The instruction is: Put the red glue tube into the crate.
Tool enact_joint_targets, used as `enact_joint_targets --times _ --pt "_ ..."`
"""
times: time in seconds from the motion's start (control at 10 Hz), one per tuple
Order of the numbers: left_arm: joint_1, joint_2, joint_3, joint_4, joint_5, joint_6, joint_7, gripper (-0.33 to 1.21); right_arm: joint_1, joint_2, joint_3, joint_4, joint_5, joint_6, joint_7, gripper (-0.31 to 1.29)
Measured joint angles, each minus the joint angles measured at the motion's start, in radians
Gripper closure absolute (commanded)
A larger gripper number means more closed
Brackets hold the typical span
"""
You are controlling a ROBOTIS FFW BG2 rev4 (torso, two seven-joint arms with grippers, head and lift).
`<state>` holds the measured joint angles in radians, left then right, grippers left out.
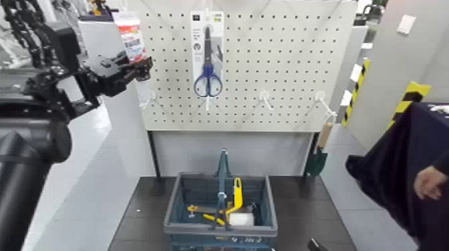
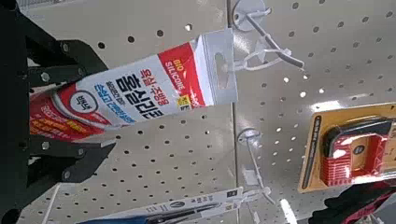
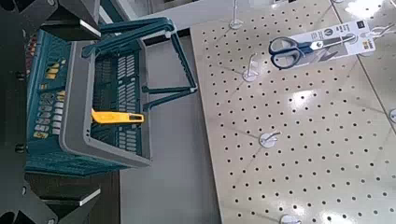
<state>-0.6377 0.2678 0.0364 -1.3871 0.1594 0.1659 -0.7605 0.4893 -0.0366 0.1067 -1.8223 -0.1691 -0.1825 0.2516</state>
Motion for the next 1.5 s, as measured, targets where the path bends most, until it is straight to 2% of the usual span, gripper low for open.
enact_joint_targets --times 0.7,0.8,1.2,1.5 --pt "-0.006 0.002 0.0 -0.011 -0.001 -0.006 0.02 1.19 0.0 0.002 -0.004 0.001 -0.003 0.0 0.0 0.14" --pt "-0.006 0.002 0.001 -0.035 0.003 -0.005 0.02 1.19 0.001 0.003 -0.004 0.001 -0.003 0.0 0.001 0.14" --pt "0.036 -0.007 -0.009 -0.256 0.036 0.045 0.017 1.19 0.002 0.004 -0.006 0.0 0.0 0.0 0.002 0.14" --pt "0.06 -0.018 -0.017 -0.324 0.05 0.064 0.018 1.19 0.003 0.001 -0.003 -0.002 0.0 0.0 0.0 0.14"
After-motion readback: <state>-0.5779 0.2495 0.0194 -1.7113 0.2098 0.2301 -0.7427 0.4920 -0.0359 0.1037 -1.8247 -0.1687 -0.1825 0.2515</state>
